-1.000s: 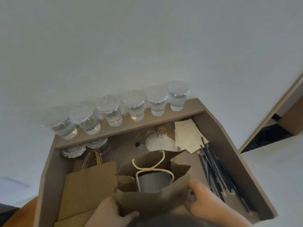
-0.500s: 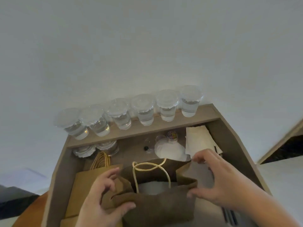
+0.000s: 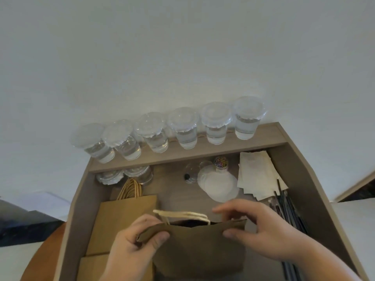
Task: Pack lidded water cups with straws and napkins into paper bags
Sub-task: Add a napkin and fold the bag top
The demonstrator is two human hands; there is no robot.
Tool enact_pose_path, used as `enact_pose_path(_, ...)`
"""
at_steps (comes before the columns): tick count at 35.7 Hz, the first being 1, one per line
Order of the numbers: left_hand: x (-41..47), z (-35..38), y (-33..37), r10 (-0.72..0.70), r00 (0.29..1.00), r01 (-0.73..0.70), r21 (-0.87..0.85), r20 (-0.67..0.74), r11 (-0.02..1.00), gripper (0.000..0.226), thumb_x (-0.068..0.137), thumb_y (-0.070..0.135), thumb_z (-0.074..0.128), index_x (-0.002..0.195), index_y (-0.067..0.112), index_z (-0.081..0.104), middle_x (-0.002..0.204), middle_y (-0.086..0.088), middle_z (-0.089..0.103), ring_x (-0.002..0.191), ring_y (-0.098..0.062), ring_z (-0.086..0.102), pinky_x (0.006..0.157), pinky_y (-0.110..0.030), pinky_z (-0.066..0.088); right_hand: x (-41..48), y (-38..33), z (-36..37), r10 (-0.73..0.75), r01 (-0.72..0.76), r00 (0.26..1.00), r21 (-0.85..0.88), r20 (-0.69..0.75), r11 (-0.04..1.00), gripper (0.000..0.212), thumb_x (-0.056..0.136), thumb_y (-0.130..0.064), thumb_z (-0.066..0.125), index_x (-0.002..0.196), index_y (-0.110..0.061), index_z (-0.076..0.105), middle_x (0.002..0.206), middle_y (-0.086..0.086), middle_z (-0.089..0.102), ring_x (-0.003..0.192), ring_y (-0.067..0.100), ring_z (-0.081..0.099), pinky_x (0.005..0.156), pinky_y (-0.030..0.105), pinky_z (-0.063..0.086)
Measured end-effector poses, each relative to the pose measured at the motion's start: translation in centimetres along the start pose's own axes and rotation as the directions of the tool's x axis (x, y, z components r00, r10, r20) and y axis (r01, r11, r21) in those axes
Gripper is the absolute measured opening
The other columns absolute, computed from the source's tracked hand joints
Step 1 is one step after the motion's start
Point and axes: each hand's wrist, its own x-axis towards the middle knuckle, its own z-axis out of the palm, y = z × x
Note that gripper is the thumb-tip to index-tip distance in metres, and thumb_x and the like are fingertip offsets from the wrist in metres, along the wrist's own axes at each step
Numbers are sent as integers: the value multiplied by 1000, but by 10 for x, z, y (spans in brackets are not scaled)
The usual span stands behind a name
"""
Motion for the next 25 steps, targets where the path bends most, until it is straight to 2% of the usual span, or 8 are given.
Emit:
enact_pose_path(3,-4,-3,-1,-55,998,57,-46,28,997,20,74,13,85,92,22,86,99,-7,79,91,-11,74,81,-15,54,3,-5,-1,-21,24,994,-23,109,999,42,96,-33,79,129,-58,71,115,-16,67,115,11,65,102,23,47)
enact_pose_path(7,-6,-10,1,-86,979,87,2,186,996,34,75,43,93,108,36,84,117,8,80,112,-6,73,97,-18,54,8,-11,3,-37,40,990,-22,133,999,36,100,-28,75,125,-54,74,122,-16,66,121,9,63,104,24,45)
enact_pose_path(11,-6,-5,2,-155,986,157,-14,67,988,36,60,58,97,89,39,86,94,6,83,91,-6,78,80,-14,57,10,-13,9,-64,64,986,5,154,998,47,93,-40,84,136,-52,69,135,-20,69,132,7,63,114,33,46)
enact_pose_path(13,-8,-1,2,-143,989,145,-62,45,987,40,59,57,95,89,31,88,91,-2,83,90,-12,79,82,-24,62,12,-9,14,-67,58,991,80,113,995,33,93,-33,85,125,-42,79,125,-13,77,121,12,71,108,38,54)
enact_pose_path(16,-11,-2,4,-180,983,181,-59,25,982,50,56,69,91,88,31,87,82,-3,82,77,-5,76,70,-17,57,12,-7,14,-60,55,997,108,44,993,14,96,-34,80,106,-25,85,103,0,79,99,17,74,91,45,58)
enact_pose_path(20,-6,0,1,-255,967,254,-78,5,964,29,63,53,99,83,37,86,81,-1,82,74,-2,75,66,-13,55,14,2,16,43,-58,997,244,65,968,31,94,-48,74,101,-19,81,90,5,74,87,16,68,86,46,54)
enact_pose_path(22,-6,1,-1,-273,962,272,-93,-1,958,18,63,41,91,79,42,84,83,3,82,75,1,74,66,-10,54,12,8,17,46,-86,990,313,134,946,45,95,-59,69,111,-19,80,100,6,76,98,20,71,94,49,55)
enact_pose_path(25,-6,-1,0,-260,965,261,-84,25,962,12,67,37,84,78,41,84,84,3,82,76,1,74,67,-9,53,10,19,5,-110,8,978,489,179,872,61,102,-64,57,132,-13,73,126,14,75,121,35,70,102,38,54)
